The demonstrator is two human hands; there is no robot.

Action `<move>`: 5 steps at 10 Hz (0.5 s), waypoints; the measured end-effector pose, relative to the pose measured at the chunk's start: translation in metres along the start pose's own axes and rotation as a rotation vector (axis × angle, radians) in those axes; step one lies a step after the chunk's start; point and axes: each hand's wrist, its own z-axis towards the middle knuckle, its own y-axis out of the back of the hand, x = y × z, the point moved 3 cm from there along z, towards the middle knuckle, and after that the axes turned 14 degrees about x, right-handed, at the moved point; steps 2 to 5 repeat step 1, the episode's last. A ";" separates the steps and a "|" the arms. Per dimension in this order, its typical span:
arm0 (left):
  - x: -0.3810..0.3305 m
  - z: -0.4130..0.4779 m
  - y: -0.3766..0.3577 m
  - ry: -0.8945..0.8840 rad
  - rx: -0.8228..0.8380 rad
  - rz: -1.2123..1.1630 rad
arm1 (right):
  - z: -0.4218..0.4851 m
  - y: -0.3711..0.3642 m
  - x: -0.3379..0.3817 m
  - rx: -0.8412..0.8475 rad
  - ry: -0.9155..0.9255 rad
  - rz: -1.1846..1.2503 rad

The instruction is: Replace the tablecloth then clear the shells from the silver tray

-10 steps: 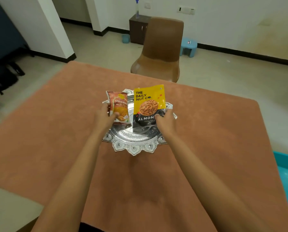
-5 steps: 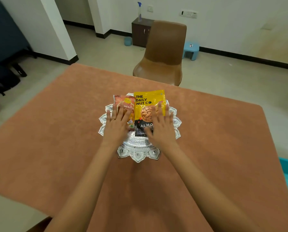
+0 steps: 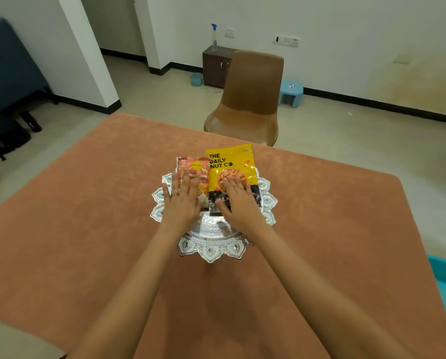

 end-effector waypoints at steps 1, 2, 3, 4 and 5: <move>-0.009 -0.003 0.010 -0.028 -0.093 -0.090 | -0.015 0.015 0.002 -0.094 0.062 0.136; -0.009 -0.003 0.010 -0.028 -0.093 -0.090 | -0.015 0.015 0.002 -0.094 0.062 0.136; -0.009 -0.003 0.010 -0.028 -0.093 -0.090 | -0.015 0.015 0.002 -0.094 0.062 0.136; -0.009 -0.003 0.010 -0.028 -0.093 -0.090 | -0.015 0.015 0.002 -0.094 0.062 0.136; -0.009 -0.003 0.010 -0.028 -0.093 -0.090 | -0.015 0.015 0.002 -0.094 0.062 0.136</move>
